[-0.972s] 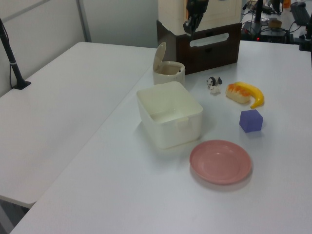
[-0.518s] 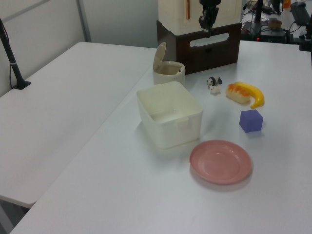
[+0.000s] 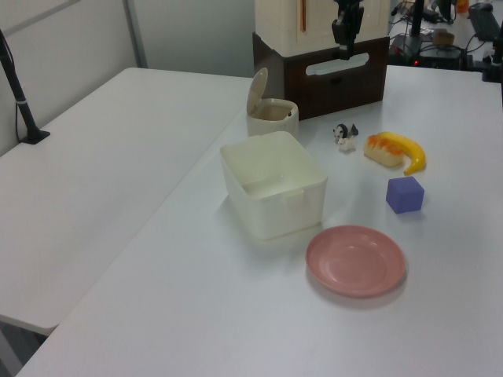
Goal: Open the trash can
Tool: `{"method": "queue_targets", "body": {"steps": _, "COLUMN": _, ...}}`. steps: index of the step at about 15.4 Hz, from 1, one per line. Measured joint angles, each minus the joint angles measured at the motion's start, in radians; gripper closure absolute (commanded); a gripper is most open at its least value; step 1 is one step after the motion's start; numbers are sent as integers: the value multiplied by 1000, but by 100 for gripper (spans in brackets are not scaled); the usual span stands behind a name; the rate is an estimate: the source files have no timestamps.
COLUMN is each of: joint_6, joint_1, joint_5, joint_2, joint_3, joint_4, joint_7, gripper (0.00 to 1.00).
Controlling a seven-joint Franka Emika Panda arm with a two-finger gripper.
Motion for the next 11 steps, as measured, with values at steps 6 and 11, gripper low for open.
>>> {"method": "queue_targets", "body": {"steps": 6, "joint_6": -4, "joint_1": 2, "joint_5": 3, "joint_2": -8, "joint_3": 12, "joint_4": -1, "joint_7": 0, "gripper": 0}}
{"method": "queue_targets", "body": {"steps": 11, "joint_6": -4, "joint_1": 21, "joint_5": 3, "joint_2": -38, "joint_3": 14, "joint_4": -15, "joint_7": 1, "gripper": 0}}
